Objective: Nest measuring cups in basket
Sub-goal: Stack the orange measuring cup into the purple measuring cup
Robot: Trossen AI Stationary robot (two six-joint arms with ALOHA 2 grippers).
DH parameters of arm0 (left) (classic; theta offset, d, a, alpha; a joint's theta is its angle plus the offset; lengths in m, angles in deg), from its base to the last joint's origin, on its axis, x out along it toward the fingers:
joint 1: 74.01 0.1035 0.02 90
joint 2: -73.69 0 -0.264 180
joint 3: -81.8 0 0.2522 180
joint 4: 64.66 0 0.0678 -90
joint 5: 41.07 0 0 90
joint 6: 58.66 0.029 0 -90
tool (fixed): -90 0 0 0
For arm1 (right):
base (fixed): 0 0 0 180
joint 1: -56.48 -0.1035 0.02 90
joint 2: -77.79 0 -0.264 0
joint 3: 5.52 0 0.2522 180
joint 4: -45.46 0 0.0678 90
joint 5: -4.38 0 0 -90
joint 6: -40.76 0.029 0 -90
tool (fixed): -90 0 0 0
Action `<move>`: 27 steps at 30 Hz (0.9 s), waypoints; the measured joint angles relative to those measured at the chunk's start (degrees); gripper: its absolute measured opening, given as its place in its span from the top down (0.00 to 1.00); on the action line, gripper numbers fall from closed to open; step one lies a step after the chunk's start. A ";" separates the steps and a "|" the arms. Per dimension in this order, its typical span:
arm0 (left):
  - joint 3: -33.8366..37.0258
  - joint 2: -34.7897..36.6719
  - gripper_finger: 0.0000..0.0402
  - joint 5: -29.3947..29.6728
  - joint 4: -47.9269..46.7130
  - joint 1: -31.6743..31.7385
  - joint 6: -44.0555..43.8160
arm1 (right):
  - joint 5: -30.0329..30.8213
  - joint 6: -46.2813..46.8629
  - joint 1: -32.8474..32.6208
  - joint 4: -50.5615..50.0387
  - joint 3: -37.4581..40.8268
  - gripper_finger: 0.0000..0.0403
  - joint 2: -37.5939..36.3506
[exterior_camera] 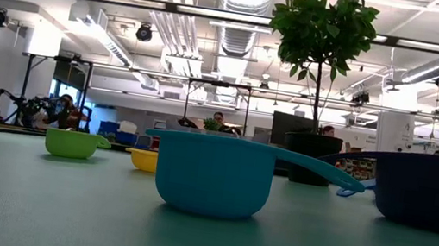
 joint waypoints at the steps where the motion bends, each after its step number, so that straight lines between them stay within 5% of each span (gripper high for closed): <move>1: 0.00 0.00 0.70 0.00 0.04 0.00 0.00 | 0.42 -1.64 1.02 1.56 0.00 0.98 0.37; 17: 0.00 0.00 0.70 0.00 -0.06 0.00 0.00 | 7.59 -34.05 21.16 13.98 -1.55 0.98 4.25; 27: 0.00 -5.19 0.70 -3.89 7.96 0.00 -4.42 | 12.41 -36.56 18.14 5.54 -0.63 0.98 -8.83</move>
